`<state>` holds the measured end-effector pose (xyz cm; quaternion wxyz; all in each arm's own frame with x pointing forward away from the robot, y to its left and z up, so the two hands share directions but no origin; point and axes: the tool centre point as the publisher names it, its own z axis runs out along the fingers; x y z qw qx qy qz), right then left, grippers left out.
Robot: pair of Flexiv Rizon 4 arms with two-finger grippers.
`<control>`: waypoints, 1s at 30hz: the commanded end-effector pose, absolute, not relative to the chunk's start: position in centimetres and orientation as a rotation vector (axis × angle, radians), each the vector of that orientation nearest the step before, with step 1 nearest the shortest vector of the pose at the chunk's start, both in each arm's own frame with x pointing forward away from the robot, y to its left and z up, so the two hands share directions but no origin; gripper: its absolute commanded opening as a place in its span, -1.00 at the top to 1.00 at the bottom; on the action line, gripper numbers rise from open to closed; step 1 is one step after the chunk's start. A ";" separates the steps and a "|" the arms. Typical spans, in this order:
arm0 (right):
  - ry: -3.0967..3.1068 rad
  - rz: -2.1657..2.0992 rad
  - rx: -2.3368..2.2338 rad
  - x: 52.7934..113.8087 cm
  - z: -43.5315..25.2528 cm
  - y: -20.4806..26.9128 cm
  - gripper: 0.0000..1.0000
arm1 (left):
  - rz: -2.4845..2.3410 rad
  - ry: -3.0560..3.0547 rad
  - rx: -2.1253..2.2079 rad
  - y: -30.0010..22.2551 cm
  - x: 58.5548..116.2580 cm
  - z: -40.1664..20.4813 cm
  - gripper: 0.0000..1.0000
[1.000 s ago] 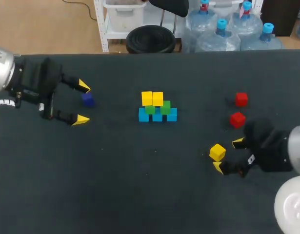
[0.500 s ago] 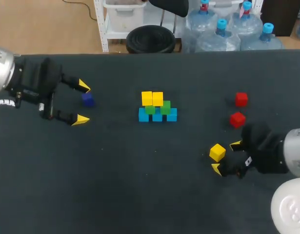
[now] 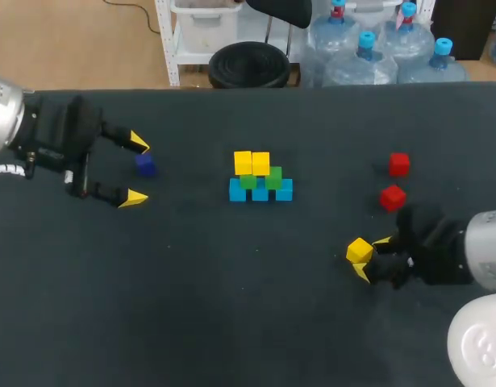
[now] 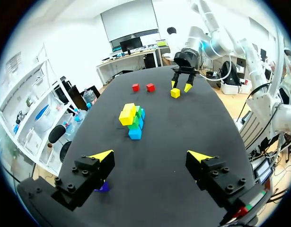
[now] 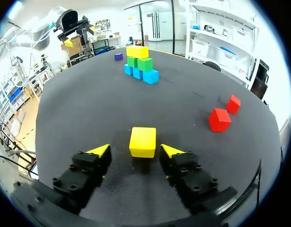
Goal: Place the blue cubes, place green cubes on the blue cubes, place the yellow cubes on the green cubes, then place the red cubes on the yellow cubes, and place purple cube on the red cubes.
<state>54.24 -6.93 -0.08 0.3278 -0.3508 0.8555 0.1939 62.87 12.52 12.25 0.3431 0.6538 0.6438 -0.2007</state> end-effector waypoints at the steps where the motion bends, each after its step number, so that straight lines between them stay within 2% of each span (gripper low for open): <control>1: 2.234 0.512 -0.917 54.4 -0.4 -6.9 0.32 | -0.521 1.666 1.696 12.6 62.8 12.2 -1.00; 5: 2.234 0.509 -0.916 54.4 -0.4 -6.9 0.76 | -0.521 1.666 1.696 12.6 62.8 12.2 -1.00; 9: 2.234 0.506 -0.916 54.4 -0.3 -6.9 1.00 | -0.521 1.666 1.696 12.6 62.8 12.2 -1.00; 14: 2.237 0.504 -0.919 54.4 -0.2 -6.9 1.00 | -0.521 1.666 1.696 12.6 62.8 12.2 -1.00; 15: 2.238 0.504 -0.921 54.3 -0.1 -6.9 0.78 | -0.521 1.666 1.696 12.6 62.8 12.2 -1.00; 16: 2.243 0.504 -0.923 54.3 0.0 -7.0 0.32 | -0.521 1.666 1.696 12.6 62.8 12.2 -1.00; 17: 2.244 0.504 -0.923 54.2 0.1 -6.9 0.06 | -0.521 1.666 1.696 12.6 62.8 12.2 -1.00; 18: 2.248 0.497 -0.923 54.1 0.4 -6.9 -1.00 | -0.521 1.666 1.696 12.6 62.8 12.2 -1.00; 30: 2.228 0.420 -0.892 52.6 2.5 -5.5 -1.00 | -0.521 1.666 1.696 12.6 62.8 12.2 -1.00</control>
